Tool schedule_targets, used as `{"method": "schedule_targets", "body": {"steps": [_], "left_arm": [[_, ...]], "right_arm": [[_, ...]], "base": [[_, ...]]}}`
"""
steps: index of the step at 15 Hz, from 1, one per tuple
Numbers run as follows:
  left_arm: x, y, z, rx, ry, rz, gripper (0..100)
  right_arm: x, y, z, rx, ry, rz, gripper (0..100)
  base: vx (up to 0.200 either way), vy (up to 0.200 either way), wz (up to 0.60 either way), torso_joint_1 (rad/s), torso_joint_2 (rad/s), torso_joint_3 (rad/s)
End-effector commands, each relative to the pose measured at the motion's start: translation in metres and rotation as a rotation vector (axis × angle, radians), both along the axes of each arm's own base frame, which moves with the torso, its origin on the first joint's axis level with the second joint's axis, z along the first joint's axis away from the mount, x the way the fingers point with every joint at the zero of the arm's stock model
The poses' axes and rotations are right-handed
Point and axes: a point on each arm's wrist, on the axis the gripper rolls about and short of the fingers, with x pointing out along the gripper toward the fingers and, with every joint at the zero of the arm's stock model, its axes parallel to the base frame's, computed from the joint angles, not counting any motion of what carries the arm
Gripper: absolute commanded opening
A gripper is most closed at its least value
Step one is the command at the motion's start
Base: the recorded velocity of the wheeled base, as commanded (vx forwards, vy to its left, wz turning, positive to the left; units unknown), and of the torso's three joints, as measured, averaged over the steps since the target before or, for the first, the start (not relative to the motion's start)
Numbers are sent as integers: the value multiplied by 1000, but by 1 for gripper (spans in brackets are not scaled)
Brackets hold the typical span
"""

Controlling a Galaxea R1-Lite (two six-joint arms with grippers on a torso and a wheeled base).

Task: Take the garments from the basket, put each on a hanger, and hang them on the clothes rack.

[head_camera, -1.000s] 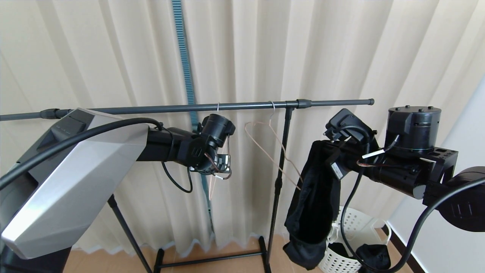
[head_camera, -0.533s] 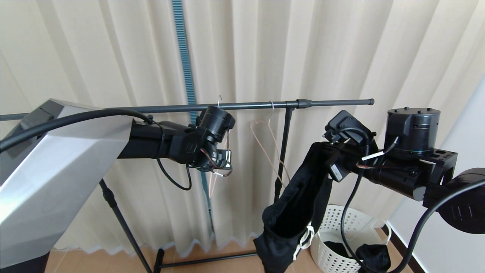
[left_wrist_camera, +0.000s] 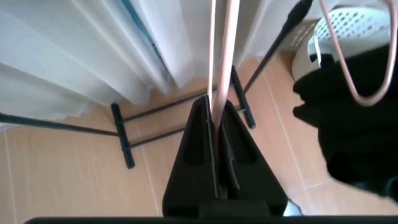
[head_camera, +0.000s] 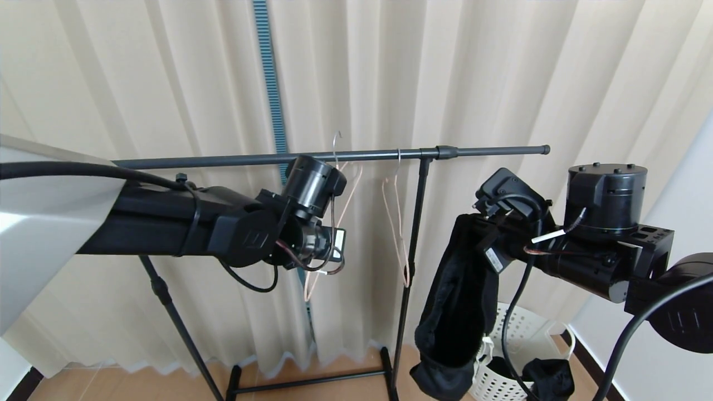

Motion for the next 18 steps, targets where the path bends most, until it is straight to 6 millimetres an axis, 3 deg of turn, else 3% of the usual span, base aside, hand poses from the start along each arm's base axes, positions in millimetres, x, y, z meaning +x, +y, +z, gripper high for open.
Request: {"method": "schedule_targets", "body": {"steps": [1,5,9,13,14,18], "left_arm": [[-31,15,5,5,-8,-21,0],[-80,47,-29,51,-14,-69,0],[-114,71,-51,26,-101,-114,0],[-130,79,-51,-46,-191,-211,0],[-145,89,-41,-76,-274,-294,0],[-166,100,-47,-82,-255,-480,0]], "right_arm": [[0,0,2,3,-6,0,0],[-1,-1,3,3,-11,-5,0],[-2,-2,4,-8,-21,-49,0],[2,-3,5,-16,-60,-133,0],[7,-2,5,-32,-84,-214,0],[10,-3,6,-40,-121,-306,0]], "base": [[0,0,0,0,0,0],[0,0,0,0,0,0],[0,0,0,0,0,0],[0,0,0,0,0,0],[0,0,0,0,0,0],[0,0,0,0,0,0]]}}
